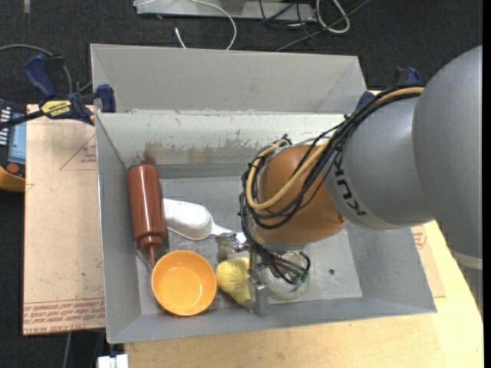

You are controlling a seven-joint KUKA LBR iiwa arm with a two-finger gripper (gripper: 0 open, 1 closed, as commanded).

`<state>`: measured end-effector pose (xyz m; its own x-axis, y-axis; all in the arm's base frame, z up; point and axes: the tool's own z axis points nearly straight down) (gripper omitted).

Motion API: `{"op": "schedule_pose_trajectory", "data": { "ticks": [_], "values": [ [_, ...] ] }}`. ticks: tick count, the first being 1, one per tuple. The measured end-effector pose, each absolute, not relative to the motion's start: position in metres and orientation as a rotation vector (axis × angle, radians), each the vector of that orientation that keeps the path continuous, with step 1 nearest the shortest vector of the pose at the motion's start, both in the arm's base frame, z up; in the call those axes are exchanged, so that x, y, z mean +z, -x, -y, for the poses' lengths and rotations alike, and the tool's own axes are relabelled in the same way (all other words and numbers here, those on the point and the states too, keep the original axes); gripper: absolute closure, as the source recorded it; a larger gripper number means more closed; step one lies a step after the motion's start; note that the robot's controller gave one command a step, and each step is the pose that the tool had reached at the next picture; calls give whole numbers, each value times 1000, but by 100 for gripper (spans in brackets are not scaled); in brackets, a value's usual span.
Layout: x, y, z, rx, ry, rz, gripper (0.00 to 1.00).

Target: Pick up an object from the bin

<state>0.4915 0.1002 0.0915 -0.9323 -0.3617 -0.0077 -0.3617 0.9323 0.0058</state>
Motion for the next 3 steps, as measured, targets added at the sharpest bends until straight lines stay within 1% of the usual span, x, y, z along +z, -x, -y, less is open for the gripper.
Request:
{"op": "schedule_pose_trajectory", "data": {
  "ticks": [1,2,3],
  "values": [
    [111,-509,-100,14,612,-3061,100],
    [111,-509,-100,14,611,-3061,100],
    [127,-504,-100,14,608,-3076,100]
  ]
}}
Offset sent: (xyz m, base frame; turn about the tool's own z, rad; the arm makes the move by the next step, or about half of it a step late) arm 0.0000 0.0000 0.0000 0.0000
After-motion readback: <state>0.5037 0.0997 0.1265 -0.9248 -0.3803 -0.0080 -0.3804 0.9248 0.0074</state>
